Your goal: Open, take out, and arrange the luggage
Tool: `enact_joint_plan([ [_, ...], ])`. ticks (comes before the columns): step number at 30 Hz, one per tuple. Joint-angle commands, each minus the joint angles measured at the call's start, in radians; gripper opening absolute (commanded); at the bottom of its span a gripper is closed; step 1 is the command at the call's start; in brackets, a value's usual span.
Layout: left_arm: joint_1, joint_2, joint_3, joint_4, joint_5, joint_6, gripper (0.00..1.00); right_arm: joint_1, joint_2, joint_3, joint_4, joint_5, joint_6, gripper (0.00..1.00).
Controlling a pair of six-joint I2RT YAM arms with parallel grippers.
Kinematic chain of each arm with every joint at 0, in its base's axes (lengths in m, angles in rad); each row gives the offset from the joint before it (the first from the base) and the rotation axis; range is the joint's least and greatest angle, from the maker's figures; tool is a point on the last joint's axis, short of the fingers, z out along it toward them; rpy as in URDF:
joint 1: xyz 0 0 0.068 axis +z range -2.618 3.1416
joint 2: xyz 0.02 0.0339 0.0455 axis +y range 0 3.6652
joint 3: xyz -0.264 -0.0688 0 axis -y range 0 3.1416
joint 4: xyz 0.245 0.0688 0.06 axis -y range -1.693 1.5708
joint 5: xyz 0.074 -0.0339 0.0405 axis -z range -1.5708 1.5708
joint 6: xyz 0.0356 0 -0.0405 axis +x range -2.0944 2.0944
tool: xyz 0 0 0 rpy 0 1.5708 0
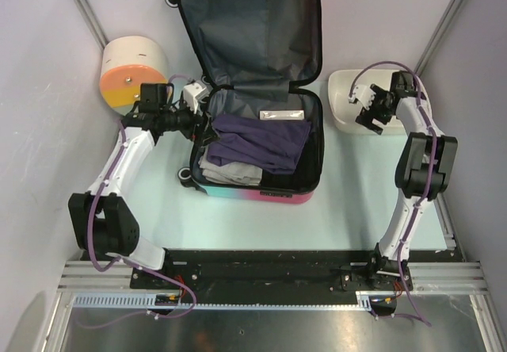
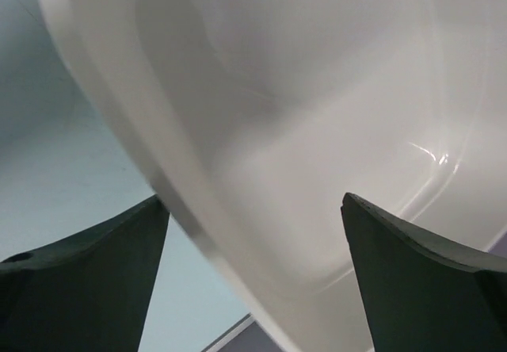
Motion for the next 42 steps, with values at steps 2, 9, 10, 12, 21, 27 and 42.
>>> enact_joint_plan([
  [2,-0.019,0.023,0.044,0.013,0.034,0.005,0.98,-0.006,0.146,0.189,-0.211,0.021,-0.218,0.91],
  [9,-0.048,0.046,0.086,0.013,0.021,0.035,0.96,0.002,0.115,0.144,-0.334,-0.004,-0.262,0.26],
  [10,-0.053,0.047,0.087,0.013,0.009,0.051,0.96,0.004,0.091,0.101,-0.351,-0.016,-0.256,0.19],
  [12,-0.071,0.047,0.092,0.011,0.001,0.106,0.96,0.007,0.007,0.045,-0.360,-0.039,-0.237,0.08],
  [21,-0.171,0.061,0.089,0.011,-0.077,0.439,0.99,0.039,-0.355,-0.389,-0.438,-0.139,-0.190,0.00],
  [27,-0.264,0.061,0.023,0.011,-0.143,0.685,1.00,0.074,-0.518,-0.565,-0.524,-0.111,-0.263,0.00],
  [42,-0.353,0.200,0.074,0.001,-0.221,0.769,1.00,0.139,-0.834,-0.576,-0.402,-0.174,0.026,0.91],
])
